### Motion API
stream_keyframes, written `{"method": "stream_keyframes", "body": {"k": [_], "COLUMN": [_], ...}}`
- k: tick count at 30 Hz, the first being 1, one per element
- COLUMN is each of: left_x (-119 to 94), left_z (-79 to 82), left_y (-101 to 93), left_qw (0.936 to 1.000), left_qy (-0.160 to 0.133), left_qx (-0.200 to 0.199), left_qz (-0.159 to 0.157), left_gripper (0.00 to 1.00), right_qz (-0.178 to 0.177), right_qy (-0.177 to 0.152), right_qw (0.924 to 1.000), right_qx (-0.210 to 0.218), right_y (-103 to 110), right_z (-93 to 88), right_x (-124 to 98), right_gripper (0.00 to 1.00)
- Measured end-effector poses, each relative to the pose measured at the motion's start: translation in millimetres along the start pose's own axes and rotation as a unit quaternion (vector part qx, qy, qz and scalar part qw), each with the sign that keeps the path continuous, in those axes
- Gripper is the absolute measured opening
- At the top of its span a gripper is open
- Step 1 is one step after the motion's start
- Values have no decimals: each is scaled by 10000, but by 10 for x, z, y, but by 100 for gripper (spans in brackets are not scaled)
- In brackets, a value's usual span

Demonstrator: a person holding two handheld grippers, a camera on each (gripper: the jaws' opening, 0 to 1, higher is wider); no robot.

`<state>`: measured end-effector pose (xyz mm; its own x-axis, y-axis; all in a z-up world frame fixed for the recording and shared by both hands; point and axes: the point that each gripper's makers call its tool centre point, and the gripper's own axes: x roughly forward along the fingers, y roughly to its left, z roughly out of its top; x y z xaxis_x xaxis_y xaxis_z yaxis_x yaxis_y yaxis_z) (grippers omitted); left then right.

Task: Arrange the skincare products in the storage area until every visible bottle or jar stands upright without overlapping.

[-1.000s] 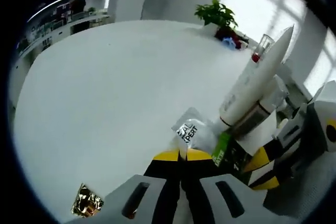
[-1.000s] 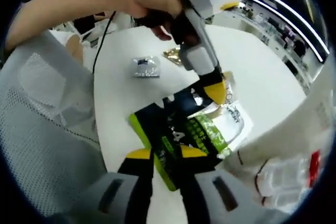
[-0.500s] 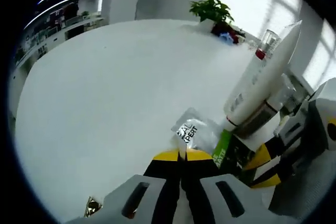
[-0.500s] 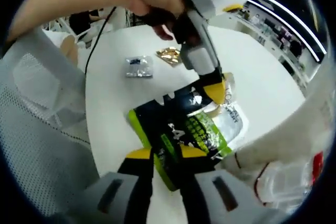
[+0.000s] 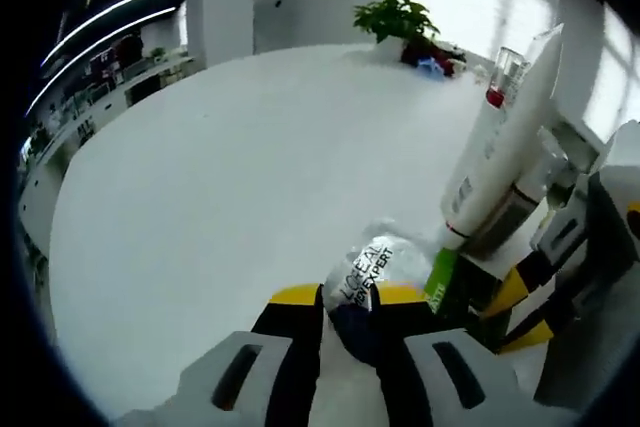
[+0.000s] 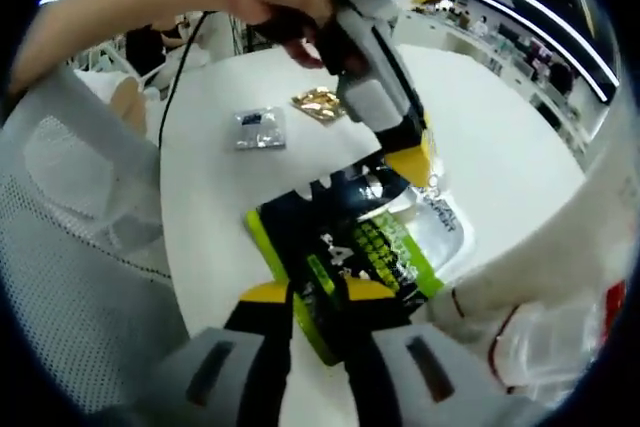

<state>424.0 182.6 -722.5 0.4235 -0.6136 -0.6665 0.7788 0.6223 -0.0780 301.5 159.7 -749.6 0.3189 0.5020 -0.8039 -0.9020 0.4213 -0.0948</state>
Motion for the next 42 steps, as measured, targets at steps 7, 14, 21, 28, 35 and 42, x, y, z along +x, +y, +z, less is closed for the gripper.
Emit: {"method": "stream_keyframes", "body": {"k": [7, 14, 21, 28, 35, 42], "left_x": [-215, -190, -78, -23, -13, -22], "left_z": [243, 95, -163, -254, -294, -327], "left_y": [-47, -267, -202, -165, -167, -120], "left_qw": [9977, 9908, 9905, 9913, 9912, 9940], "left_qy": [-372, 158, 651, 768, 819, 748], "left_qx": [553, 1336, 1182, 1020, 986, 766], "left_qz": [127, -154, -255, -308, -327, -207], "left_gripper": [26, 27, 32, 34, 35, 40], "right_qz": [30, 56, 64, 86, 108, 140], "right_qy": [0, -1, -5, -17, -36, -54], "right_qw": [10000, 10000, 10000, 9999, 9999, 9998], "right_qx": [39, 45, 29, 53, 72, 104], "right_y": [-2, 0, 3, 0, 6, 15], "right_z": [-5, -1, 0, 0, -1, -1], "right_x": [-2, -2, -6, -5, -3, 1], "right_gripper": [20, 20, 20, 20, 20, 20]}}
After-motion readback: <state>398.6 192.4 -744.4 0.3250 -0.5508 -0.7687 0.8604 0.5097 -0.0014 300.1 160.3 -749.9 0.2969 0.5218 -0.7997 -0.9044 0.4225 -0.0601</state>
